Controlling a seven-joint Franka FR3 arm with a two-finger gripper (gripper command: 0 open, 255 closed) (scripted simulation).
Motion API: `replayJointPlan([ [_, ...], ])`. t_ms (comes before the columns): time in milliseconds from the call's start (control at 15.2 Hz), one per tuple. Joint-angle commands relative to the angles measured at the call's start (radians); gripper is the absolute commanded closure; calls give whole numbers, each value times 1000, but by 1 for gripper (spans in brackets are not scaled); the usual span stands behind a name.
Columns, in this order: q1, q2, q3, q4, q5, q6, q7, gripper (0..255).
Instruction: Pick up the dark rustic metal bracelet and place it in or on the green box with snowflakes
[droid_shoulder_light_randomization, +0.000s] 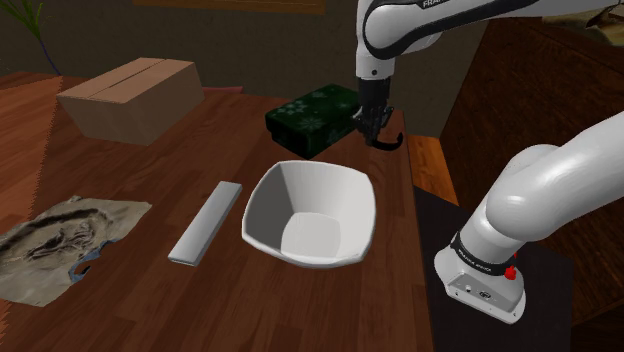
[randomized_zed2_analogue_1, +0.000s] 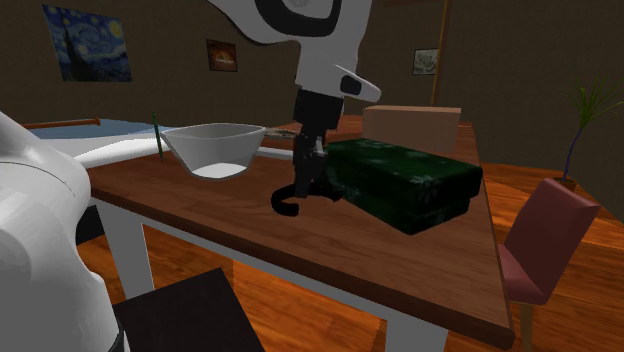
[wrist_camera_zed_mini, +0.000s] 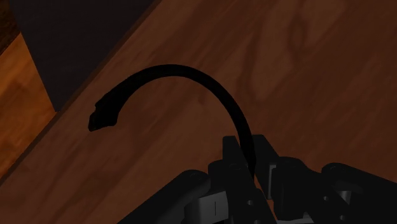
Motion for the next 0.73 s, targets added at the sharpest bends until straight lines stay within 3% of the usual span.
replayJointPlan([
  [0, 0, -10, 0, 21, -1, -31, 3, 255],
  [660, 0, -30, -3, 139, -4, -170, 12, 255],
])
